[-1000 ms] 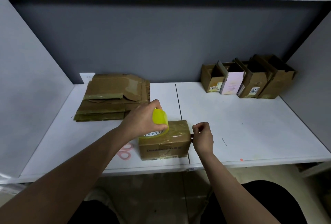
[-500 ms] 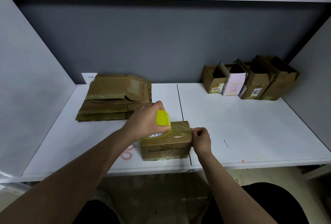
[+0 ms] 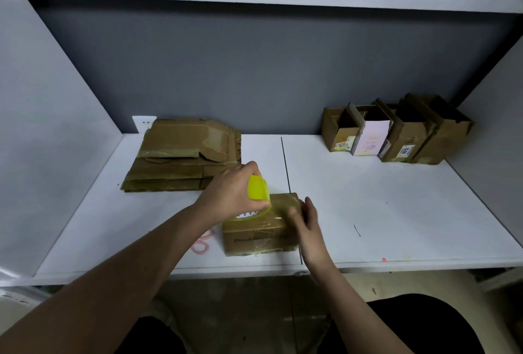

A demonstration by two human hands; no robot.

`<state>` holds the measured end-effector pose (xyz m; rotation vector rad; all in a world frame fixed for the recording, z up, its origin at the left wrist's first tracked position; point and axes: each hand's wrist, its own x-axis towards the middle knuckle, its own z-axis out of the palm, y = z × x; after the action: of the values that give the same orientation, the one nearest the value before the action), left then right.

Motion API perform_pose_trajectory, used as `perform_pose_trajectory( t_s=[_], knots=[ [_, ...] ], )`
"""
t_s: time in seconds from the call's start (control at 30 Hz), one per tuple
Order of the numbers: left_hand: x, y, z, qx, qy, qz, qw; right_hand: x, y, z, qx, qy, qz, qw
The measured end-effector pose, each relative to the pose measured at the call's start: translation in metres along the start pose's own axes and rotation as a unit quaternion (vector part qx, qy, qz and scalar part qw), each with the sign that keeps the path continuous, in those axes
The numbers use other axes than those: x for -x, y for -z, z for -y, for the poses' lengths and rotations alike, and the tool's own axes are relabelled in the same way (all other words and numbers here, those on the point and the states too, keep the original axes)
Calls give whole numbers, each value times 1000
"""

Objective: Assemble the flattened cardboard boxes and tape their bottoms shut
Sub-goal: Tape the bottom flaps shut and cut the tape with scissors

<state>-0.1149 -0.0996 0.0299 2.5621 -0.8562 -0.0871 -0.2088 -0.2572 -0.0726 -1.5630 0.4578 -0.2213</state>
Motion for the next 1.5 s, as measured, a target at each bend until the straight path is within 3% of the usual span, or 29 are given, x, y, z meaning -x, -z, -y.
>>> perform_pose_trajectory(
  t_s=[0.07, 0.13, 0.3, 0.7, 0.93, 1.0, 1.1, 1.2, 1.23, 1.33, 1.5],
  knots=[
    [-1, 1, 0, -1, 3, 1, 1000, 5, 1, -5, 60, 24, 62, 996],
    [0, 1, -1, -3, 3, 3, 1000, 4, 2, -14, 111, 43, 43, 992],
    [1, 0, -2, -10, -4, -3, 1000, 6, 0, -19, 103, 48, 23, 993],
    [0, 1, 11, -51, -18, 7, 999, 2, 1, -17, 129, 73, 59, 987],
    [-7, -1, 8, -130, -31, 22, 991, 1, 2, -15, 165, 63, 68, 982],
    [-6, -3, 7, -131, -31, 16, 991, 2, 4, -14, 303, 70, 62, 948],
    [-5, -4, 5, -124, -30, 10, 992, 3, 8, -9, 541, 104, 32, 834],
    [-5, -3, 5, -118, -30, 7, 993, 0, 1, -6, 619, 203, -10, 758],
    [-6, -3, 5, -117, -30, 6, 993, -1, -3, -5, 624, 229, -9, 747],
    [-7, -2, 5, -127, -34, 6, 991, -1, -11, -5, 596, 228, 71, 767],
    [-4, -3, 4, -137, -73, -16, 988, 0, -12, -11, 615, 219, 37, 757]
  ],
)
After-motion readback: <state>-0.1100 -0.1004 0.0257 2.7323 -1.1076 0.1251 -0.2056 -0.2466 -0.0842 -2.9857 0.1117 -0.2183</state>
